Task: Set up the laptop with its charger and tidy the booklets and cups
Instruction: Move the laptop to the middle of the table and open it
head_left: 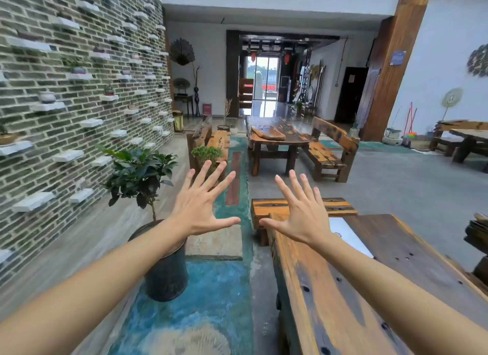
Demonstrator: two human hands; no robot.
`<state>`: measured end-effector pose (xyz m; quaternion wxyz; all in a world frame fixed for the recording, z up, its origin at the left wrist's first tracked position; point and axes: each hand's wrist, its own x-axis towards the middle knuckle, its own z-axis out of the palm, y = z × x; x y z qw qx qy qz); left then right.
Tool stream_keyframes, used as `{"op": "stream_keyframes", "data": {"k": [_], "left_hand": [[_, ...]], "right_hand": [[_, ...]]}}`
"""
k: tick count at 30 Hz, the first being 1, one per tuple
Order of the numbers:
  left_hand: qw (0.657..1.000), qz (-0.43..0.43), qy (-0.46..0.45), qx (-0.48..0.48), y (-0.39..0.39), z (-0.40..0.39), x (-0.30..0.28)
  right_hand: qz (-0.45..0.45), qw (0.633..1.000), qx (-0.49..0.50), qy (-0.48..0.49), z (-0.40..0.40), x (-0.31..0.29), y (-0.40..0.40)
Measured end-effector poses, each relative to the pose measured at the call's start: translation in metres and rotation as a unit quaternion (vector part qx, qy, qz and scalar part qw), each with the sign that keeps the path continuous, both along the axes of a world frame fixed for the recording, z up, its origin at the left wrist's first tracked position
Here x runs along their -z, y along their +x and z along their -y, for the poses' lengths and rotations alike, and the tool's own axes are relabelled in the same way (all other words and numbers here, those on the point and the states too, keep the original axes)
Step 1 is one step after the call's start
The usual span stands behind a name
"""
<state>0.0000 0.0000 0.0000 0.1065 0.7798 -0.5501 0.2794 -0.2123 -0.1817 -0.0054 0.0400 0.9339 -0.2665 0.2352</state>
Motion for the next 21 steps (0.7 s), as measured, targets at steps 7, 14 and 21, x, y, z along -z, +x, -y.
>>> {"op": "stream_keyframes", "data": {"k": [7, 14, 21], "left_hand": [[1.000, -0.016, 0.019, -0.002, 0.065, 0.079, 0.024], [0.998, -0.044, 0.035, 0.031, 0.145, 0.168, 0.057], [0.992, -0.072, 0.068, 0.074, 0.220, 0.261, 0.084]], "right_hand": [[-0.010, 1.000, 0.020, 0.010, 0.076, 0.027, 0.057], [-0.020, 0.998, 0.041, 0.032, 0.148, 0.065, 0.128], [-0.033, 0.991, 0.098, 0.080, 0.210, 0.093, 0.192]]}}
